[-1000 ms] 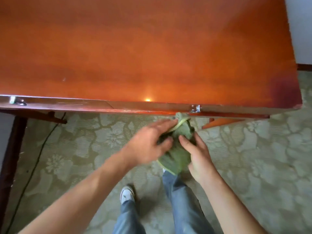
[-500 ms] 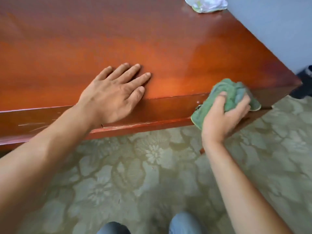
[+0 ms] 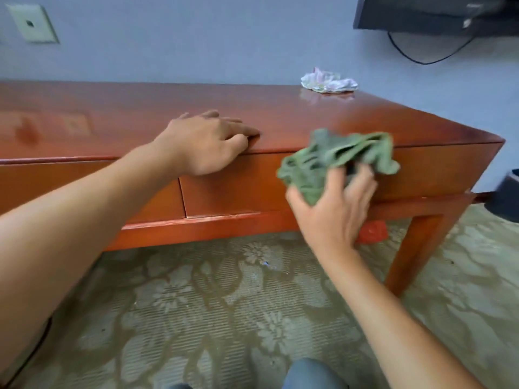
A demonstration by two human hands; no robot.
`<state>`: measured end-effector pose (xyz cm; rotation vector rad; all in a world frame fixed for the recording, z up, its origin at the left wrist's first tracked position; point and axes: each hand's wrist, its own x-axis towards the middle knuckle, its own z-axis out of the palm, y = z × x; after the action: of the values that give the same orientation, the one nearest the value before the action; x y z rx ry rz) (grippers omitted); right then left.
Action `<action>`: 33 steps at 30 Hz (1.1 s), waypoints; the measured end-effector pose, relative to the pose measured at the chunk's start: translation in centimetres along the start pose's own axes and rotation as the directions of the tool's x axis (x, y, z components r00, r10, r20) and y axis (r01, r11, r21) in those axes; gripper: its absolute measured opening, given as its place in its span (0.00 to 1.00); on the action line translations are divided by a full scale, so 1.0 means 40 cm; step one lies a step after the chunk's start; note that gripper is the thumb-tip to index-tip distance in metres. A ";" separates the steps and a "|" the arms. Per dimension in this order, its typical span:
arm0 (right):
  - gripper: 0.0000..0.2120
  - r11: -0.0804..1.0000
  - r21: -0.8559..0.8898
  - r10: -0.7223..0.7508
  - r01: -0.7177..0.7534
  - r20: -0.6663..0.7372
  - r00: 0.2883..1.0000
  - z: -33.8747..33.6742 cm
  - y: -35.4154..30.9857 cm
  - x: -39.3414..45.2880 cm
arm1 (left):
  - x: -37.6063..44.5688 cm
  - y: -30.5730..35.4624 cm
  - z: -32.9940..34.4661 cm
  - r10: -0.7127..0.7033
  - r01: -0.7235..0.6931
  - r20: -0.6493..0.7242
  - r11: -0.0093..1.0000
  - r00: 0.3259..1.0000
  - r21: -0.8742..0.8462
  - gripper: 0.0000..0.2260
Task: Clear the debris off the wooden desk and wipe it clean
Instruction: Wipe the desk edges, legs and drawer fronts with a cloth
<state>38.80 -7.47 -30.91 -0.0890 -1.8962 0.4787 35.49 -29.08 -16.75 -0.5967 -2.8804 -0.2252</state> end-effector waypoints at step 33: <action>0.34 0.815 0.310 0.507 -0.491 0.030 0.861 -0.092 0.428 0.252 | 0.081 0.203 0.053 0.148 -0.153 0.042 0.969 0.988 0.194 0.33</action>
<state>35.55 12.14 -27.24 -0.3990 -1.7101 1.1173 35.53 -20.09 -17.22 -0.7806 -2.8197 0.0902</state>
